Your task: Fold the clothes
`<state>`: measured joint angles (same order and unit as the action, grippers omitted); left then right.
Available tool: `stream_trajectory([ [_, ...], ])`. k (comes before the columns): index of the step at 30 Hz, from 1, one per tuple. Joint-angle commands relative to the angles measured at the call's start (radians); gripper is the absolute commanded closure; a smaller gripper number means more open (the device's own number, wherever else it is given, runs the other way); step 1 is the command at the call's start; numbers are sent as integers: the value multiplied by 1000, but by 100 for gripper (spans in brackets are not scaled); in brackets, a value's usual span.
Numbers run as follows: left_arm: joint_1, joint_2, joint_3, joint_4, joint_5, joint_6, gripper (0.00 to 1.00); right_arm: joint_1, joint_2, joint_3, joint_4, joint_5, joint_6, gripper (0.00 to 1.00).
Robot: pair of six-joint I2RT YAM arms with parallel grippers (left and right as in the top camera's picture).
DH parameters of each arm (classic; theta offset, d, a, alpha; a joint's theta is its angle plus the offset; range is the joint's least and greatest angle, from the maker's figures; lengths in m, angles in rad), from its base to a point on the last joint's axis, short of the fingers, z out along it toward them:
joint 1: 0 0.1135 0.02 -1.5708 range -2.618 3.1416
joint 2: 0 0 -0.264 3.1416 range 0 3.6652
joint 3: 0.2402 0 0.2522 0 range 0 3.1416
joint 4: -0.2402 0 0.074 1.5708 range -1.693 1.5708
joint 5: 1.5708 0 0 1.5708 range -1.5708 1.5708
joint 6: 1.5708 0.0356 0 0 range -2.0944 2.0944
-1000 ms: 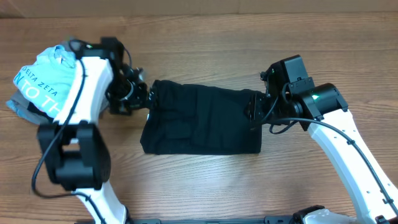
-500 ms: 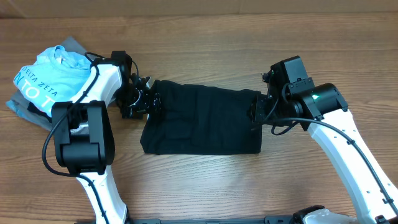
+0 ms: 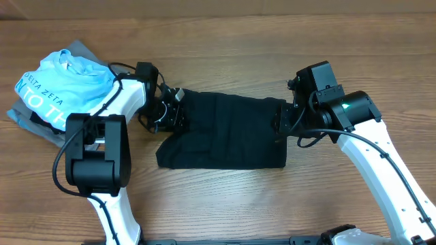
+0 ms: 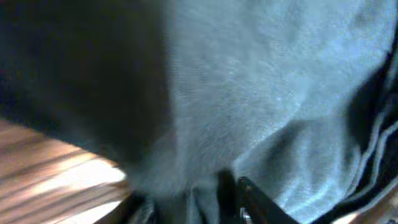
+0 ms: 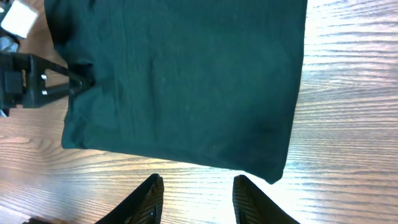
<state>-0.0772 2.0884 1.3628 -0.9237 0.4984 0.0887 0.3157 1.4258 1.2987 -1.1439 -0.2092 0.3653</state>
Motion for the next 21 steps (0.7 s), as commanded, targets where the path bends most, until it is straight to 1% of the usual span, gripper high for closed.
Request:
stream_trajectory([
  [1,-24,116,-81,6,-7,12,66,-3,-23,19,7,7,-6,60],
  [2,-24,116,-81,8,-8,7,76,-3,-23,19,7,7,-6,60],
  [4,-23,116,-81,3,-12,4,85,-3,-23,19,3,7,-6,60],
  [7,-9,112,-70,-34,-41,1,95,-3,-23,19,-6,7,-6,60],
  [11,29,89,-2,-163,-127,1,96,-3,-23,19,-8,7,-6,60],
  [15,76,26,130,-323,-206,-8,96,-3,-23,19,-8,7,-6,60],
  [18,91,-39,247,-404,-209,-39,96,-3,-23,19,-11,7,-6,60],
  [21,70,-103,337,-431,-197,-91,95,-3,-23,19,-10,7,-6,60],
])
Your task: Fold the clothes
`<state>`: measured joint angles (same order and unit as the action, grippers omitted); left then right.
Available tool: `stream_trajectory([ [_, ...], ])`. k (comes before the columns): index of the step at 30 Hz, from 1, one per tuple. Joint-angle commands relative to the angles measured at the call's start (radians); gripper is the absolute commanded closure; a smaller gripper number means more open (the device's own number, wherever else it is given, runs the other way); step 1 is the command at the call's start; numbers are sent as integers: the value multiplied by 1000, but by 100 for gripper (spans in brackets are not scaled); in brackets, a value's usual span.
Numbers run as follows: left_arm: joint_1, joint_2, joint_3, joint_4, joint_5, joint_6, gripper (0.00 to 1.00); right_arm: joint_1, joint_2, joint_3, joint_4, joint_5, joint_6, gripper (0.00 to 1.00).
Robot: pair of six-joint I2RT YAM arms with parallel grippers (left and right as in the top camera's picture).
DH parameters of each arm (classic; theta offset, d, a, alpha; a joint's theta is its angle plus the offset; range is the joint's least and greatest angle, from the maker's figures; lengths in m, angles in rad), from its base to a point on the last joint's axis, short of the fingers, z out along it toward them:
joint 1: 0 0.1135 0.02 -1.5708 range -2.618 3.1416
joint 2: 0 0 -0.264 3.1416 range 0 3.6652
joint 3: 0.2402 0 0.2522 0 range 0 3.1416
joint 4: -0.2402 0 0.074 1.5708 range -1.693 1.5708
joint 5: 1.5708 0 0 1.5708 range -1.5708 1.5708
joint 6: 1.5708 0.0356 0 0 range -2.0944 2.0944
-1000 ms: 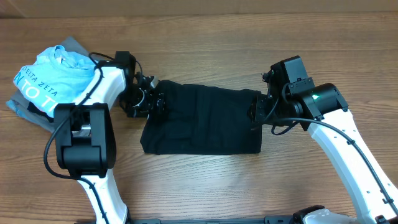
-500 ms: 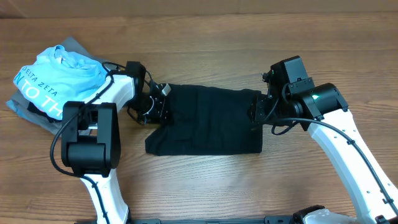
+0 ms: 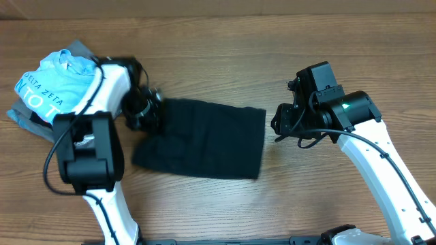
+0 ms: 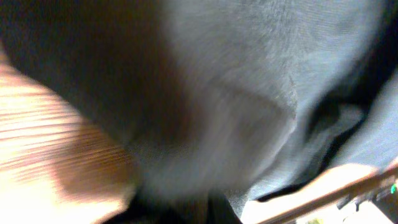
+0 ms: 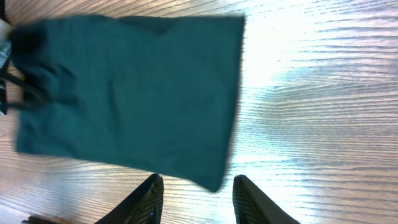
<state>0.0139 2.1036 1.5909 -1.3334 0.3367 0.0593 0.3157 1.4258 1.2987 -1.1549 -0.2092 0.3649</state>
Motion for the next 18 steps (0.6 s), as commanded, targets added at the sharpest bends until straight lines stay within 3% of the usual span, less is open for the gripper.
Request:
stream_trajectory([
  [1,-35,-135,125,-25,-19,-74,94,-3,-23,19,1,7,-6,60],
  [7,-203,-195,140,-16,26,-208,88,-3,-23,19,0,7,-6,60],
  [13,-449,-162,132,19,-97,-326,78,-3,-23,19,-7,7,-6,60],
  [18,-583,-103,132,42,-134,-429,78,-3,-23,19,-18,8,-6,60],
])
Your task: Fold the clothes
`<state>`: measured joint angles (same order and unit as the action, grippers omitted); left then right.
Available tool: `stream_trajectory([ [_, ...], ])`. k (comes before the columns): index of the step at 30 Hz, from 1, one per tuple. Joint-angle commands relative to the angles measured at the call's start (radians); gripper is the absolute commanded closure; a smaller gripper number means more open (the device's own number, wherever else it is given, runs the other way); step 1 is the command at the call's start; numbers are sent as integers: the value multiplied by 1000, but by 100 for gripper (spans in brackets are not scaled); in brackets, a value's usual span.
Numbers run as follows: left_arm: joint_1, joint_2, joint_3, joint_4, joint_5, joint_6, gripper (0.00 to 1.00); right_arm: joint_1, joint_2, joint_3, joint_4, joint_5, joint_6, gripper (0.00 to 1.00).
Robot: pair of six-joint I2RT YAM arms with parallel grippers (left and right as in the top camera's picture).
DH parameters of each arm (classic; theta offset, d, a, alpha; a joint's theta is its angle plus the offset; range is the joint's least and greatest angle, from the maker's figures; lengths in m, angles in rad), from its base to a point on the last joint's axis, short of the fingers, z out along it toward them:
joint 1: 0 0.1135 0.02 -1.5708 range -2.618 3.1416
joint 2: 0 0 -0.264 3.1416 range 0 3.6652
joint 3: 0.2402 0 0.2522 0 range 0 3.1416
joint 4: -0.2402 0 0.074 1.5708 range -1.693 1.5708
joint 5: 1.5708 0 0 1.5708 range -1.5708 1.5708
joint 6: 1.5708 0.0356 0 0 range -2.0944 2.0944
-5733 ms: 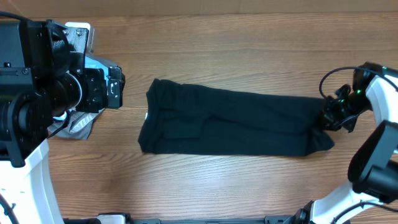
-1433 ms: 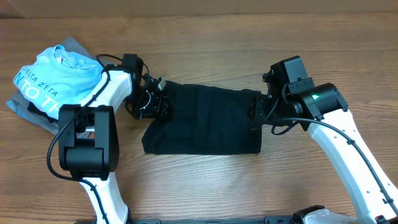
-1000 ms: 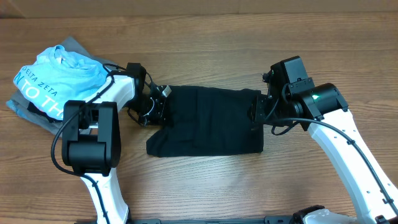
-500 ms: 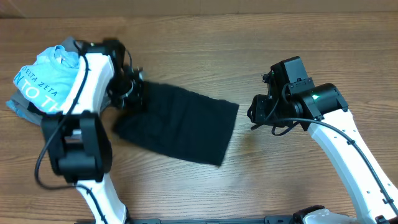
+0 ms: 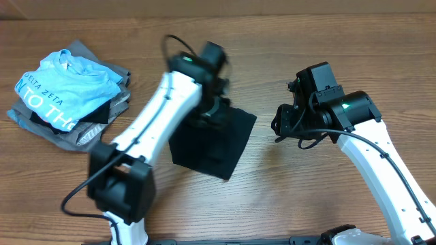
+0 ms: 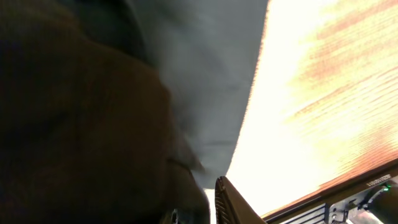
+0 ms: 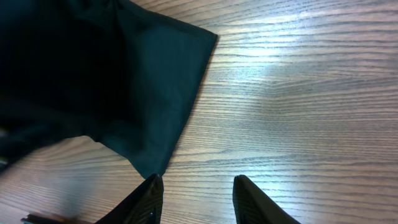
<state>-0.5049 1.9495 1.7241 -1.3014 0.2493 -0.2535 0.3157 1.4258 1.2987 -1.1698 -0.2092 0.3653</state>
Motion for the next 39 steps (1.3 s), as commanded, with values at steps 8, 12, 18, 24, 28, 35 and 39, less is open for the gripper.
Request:
stream_trajectory([
  [8,-152,97,-1,28,-34,-180,62,-3,-23,19,-28,42,2,59],
  [12,-152,97,0,40,13,-182,59,-4,-23,19,-37,107,56,51],
  [18,-168,98,-1,81,10,-182,61,-72,-23,19,-41,235,192,38],
  [24,-201,98,6,116,18,-180,57,-208,-23,19,-33,148,174,35],
  [28,-177,98,120,3,10,-149,58,-216,-23,19,2,6,-12,34],
  [35,-33,98,608,-391,-249,-127,47,-171,-21,5,57,-137,-59,34],
  [39,68,40,760,-388,-256,-64,35,-105,-21,-17,149,-302,-81,35],
])
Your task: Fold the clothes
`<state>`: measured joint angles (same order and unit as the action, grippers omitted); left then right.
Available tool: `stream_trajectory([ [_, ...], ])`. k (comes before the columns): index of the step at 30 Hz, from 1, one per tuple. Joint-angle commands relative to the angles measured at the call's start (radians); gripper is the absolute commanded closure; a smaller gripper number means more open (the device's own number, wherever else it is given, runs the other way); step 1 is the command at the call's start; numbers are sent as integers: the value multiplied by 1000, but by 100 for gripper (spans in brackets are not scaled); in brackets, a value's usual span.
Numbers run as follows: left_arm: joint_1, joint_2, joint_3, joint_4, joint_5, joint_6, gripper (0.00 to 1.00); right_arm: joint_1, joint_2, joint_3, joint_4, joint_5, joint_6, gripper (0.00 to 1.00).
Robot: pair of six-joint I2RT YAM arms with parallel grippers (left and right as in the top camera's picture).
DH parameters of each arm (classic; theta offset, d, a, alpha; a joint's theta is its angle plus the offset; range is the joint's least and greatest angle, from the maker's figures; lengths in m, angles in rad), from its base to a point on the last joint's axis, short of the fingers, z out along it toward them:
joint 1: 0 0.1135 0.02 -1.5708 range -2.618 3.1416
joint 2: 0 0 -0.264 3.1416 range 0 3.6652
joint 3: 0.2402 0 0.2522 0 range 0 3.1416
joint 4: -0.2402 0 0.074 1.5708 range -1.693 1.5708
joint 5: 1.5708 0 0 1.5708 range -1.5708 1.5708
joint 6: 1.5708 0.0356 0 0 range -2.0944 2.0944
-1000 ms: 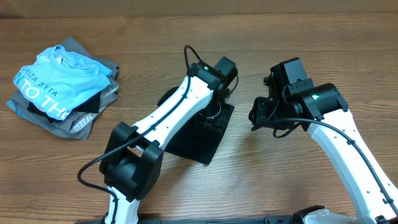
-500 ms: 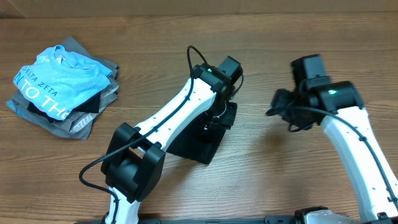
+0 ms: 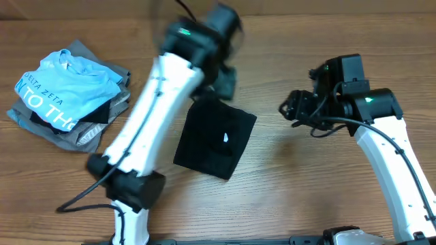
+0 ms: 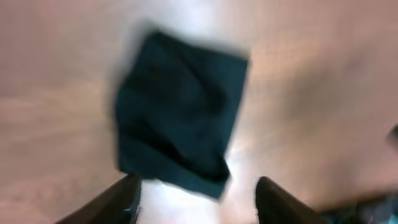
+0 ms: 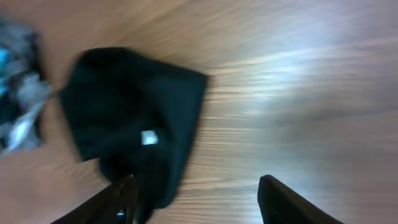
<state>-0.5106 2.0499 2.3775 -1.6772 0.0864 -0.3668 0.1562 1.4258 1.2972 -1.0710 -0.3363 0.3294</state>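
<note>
A black garment (image 3: 214, 139) lies folded into a small rectangle at the table's middle, a white tag showing on top; it also shows as a dark folded garment (image 4: 180, 134) in the left wrist view and as a black cloth (image 5: 134, 118) in the right wrist view. My left gripper (image 3: 226, 76) hangs raised above the garment's far edge, open and empty; its fingers (image 4: 121, 199) are spread wide. My right gripper (image 3: 294, 109) is open over bare wood to the garment's right, fingers (image 5: 280, 199) wide apart.
A pile of clothes with a light blue printed shirt (image 3: 65, 80) on grey garments sits at the far left; its edge (image 5: 18, 106) shows in the right wrist view. The wooden table (image 3: 306, 197) stretches all around.
My left gripper let go of the black garment and rose above it, now open. The garment lies folded with a white tag up. My right gripper opened wider and shifted slightly right.
The black garment lay spread between both grippers, my left shut on its left edge. Then the left had dragged it leftward, away from my open right gripper. Later the left was carrying that edge over to the right. Now the garment lies folded, both grippers open.
</note>
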Motion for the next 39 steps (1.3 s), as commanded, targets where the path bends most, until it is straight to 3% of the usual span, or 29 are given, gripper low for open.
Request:
stream_trajectory([
  [1,101,-79,129,-13,-93,49,34,83,-21,-23,80,-195,-45,35],
  [4,194,-140,167,-12,-91,53,32,203,-2,-35,166,-167,7,35],
  [9,265,-238,166,-13,-92,128,39,353,92,-35,219,34,229,35],
  [19,266,-481,65,-13,-226,125,34,443,315,-35,380,27,401,38],
  [21,266,-514,10,-13,-250,126,34,443,327,-35,418,22,401,49],
  [22,266,-534,-50,-13,-253,127,33,438,326,-35,435,29,400,68],
  [23,266,-542,-85,-13,-253,127,33,432,325,-34,434,38,398,76],
  [26,266,-548,-216,-13,-201,127,32,383,314,-34,381,57,344,92],
  [28,266,-546,-289,-13,-170,127,32,337,304,-33,326,72,316,95],
  [34,260,-533,-523,15,-127,116,32,189,281,-33,228,72,206,96],
  [38,253,-533,-703,110,-54,116,32,124,282,-33,211,54,130,83],
  [39,251,-533,-743,137,-35,116,32,117,282,-33,212,50,112,76],
])
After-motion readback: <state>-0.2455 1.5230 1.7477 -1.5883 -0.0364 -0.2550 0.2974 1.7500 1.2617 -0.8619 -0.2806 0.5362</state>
